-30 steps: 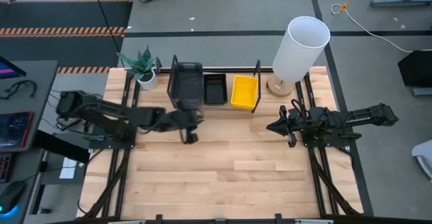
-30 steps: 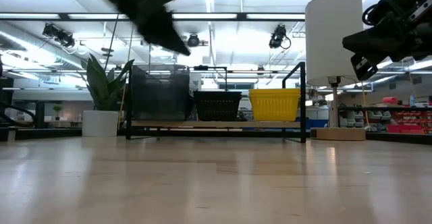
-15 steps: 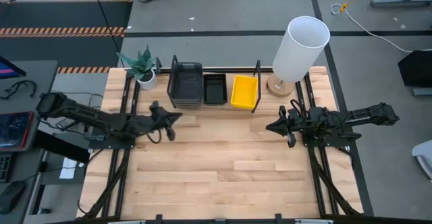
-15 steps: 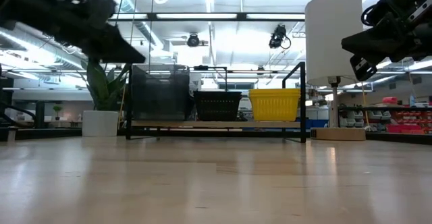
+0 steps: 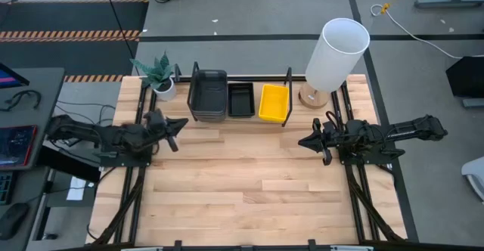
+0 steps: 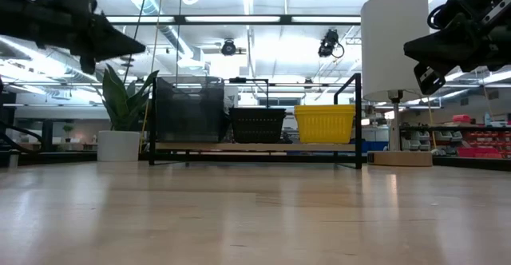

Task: Stack baskets on shelf by color
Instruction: Return to Home Position

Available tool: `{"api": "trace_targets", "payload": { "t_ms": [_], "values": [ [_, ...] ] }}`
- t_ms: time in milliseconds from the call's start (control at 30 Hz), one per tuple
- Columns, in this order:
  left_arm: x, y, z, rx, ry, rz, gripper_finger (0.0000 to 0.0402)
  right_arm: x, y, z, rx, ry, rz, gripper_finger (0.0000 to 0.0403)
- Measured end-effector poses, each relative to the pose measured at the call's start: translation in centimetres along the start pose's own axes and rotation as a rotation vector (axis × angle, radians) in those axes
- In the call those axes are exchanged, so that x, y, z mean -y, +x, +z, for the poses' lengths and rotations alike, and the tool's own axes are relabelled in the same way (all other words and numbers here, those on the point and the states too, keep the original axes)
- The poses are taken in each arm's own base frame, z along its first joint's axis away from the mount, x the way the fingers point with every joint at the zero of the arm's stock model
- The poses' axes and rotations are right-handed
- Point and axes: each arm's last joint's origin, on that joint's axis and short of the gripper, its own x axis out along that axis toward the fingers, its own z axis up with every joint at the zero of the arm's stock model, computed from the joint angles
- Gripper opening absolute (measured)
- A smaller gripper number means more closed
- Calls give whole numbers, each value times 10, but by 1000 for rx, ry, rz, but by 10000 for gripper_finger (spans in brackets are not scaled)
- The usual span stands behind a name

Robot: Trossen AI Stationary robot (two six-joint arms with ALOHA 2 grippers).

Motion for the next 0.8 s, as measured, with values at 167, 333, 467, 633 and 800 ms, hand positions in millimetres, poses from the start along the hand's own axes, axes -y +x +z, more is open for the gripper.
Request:
{"api": "trace_targets", "payload": {
  "t_ms": [167, 333, 467, 633, 800],
  "values": [
    [-5, -7, 1, 2, -13, -9, 3, 0, 0, 0, 2, 0, 1, 25],
    [-4, -7, -17, -40, -41, -59, 6, 0, 0, 0, 2, 0, 1, 25],
    [-5, -7, -33, -21, -47, -87, 5, 0, 0, 0, 2, 0, 1, 25],
    [-4, -7, -32, -19, 1, -102, 10, 0, 0, 0, 2, 0, 1, 25],
    [-4, -7, -33, -24, -49, -102, 30, 0, 0, 0, 1, 0, 1, 25]
  ]
}}
